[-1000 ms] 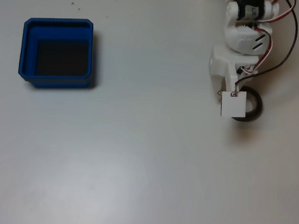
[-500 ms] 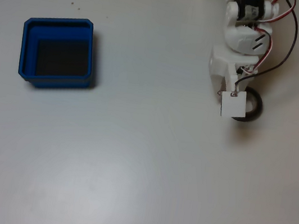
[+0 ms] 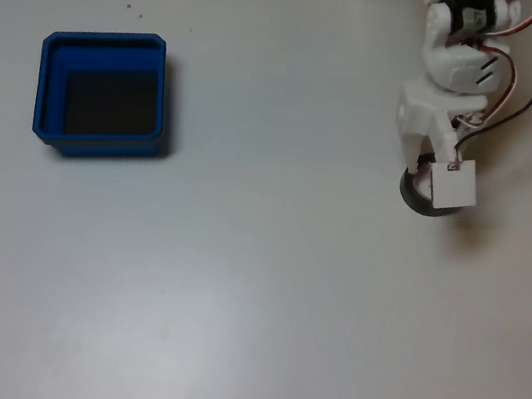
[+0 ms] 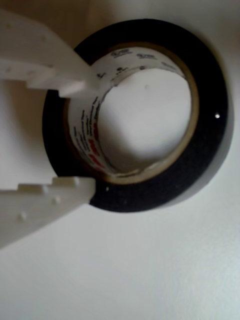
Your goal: Pick the black tape roll and drop it in the blue box
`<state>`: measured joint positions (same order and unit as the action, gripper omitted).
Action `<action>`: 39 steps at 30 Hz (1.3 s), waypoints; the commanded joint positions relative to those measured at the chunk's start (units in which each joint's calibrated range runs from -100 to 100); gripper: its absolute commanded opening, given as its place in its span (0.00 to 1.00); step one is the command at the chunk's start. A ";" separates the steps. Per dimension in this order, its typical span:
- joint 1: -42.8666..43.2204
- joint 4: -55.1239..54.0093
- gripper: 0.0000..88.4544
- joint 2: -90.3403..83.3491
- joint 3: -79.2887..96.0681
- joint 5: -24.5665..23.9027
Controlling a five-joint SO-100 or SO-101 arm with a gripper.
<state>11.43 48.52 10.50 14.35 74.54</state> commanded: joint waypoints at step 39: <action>-2.49 0.41 0.17 -1.30 -4.20 -0.03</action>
<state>9.65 48.52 10.50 14.35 74.54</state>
